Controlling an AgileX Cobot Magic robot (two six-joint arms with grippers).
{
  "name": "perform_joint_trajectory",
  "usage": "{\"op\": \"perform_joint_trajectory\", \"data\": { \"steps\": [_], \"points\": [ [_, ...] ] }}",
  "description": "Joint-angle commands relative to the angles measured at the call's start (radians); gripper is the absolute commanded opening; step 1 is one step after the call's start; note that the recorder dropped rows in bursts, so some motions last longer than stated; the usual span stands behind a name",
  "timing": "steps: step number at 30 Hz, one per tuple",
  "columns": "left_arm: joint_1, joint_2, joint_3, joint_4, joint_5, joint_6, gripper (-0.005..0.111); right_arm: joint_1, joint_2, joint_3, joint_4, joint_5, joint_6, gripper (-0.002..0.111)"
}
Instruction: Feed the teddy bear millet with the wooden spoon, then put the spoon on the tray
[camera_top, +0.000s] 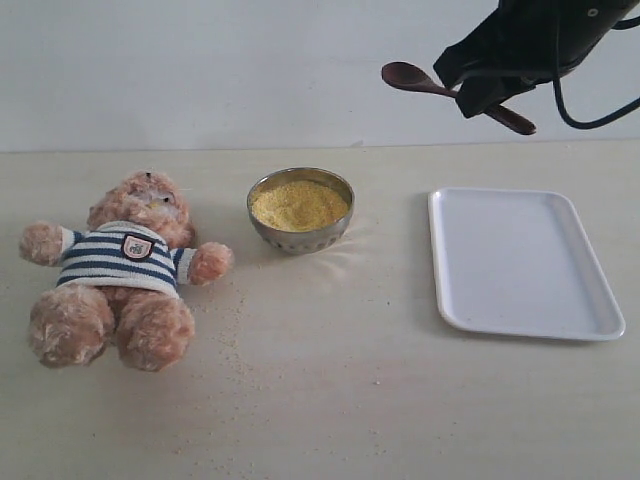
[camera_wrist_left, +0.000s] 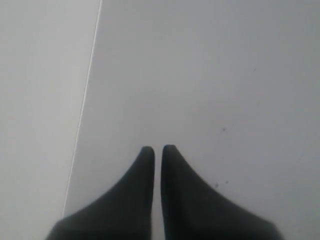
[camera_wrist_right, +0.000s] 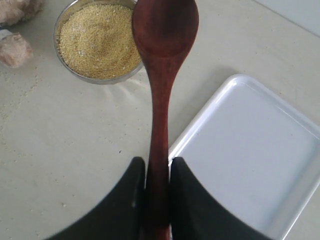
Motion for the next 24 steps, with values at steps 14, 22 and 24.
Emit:
{"op": "perform_joint_trajectory", "data": {
  "steps": [14,22,24],
  "points": [
    [-0.045,-0.128,0.710,0.004,-0.056,-0.143,0.005,-0.004,-0.007,0.004,-0.209,0.008,0.155,0.000],
    [-0.062,-0.332,0.710,0.012,-0.032,-0.158,0.005,-0.127,-0.007,0.004,-0.218,0.002,0.210,0.000],
    [-0.091,-0.392,0.710,0.012,0.000,-0.158,0.005,-0.172,-0.007,0.004,-0.201,-0.002,0.210,0.000]
  ]
}}
